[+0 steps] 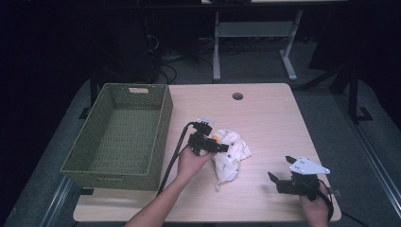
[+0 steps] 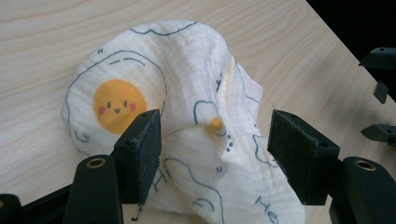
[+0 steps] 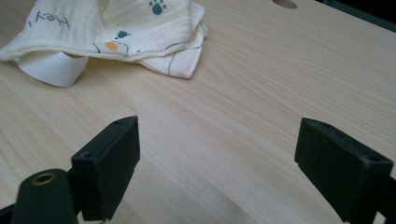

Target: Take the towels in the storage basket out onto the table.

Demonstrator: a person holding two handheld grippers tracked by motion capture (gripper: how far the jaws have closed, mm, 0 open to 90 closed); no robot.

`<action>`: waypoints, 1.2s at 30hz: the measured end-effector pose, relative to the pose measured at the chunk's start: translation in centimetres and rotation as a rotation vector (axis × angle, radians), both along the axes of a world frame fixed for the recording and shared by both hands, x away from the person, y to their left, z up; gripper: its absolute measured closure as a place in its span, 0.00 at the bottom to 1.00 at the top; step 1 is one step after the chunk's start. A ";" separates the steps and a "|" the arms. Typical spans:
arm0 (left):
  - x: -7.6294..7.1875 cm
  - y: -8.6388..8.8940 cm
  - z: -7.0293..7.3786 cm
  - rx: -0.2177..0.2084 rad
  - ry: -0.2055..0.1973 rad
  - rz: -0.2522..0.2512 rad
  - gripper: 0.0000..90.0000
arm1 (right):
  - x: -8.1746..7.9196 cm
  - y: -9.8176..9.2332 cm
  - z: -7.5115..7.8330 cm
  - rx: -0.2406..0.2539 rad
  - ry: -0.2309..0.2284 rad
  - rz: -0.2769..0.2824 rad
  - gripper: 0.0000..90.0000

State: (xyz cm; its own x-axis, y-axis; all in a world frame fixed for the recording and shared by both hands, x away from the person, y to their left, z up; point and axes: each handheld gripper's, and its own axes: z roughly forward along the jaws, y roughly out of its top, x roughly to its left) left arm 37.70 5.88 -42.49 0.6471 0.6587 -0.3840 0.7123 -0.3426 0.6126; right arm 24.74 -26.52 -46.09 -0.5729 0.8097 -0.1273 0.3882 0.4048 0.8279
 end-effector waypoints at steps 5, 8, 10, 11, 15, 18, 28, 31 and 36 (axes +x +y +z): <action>-0.8 0.7 -0.2 -0.001 -0.008 -0.004 0.37 | 0.1 0.0 -0.1 -0.008 0.004 0.003 0.15; -1.1 0.9 -0.2 -0.006 -0.007 -0.009 0.36 | 0.1 0.1 -0.2 -0.007 0.008 -0.002 0.15; -1.4 1.1 -0.3 -0.001 -0.015 -0.009 0.35 | 0.1 0.1 -0.2 -0.006 0.010 -0.004 0.15; -1.7 1.2 -0.3 0.002 -0.029 -0.013 0.35 | 0.1 0.1 -0.2 -0.008 0.012 -0.004 0.15; -2.7 1.5 -0.3 -0.014 -0.044 -0.017 0.34 | 0.2 0.1 -0.3 -0.013 0.015 -0.003 0.15; -3.2 1.8 -0.3 -0.006 -0.054 -0.028 0.34 | 0.2 0.1 -0.4 -0.014 0.019 -0.002 0.15; -4.4 2.6 -0.2 0.007 -0.076 -0.053 0.33 | 0.2 0.0 -0.4 -0.012 0.018 -0.005 0.15; -5.1 2.9 -0.1 0.002 -0.092 -0.057 0.31 | 0.2 -0.1 -0.4 -0.012 0.020 -0.007 0.15; -6.0 3.2 -0.3 -0.005 -0.099 -0.069 0.31 | 0.2 -0.1 -0.4 -0.013 0.021 -0.008 0.15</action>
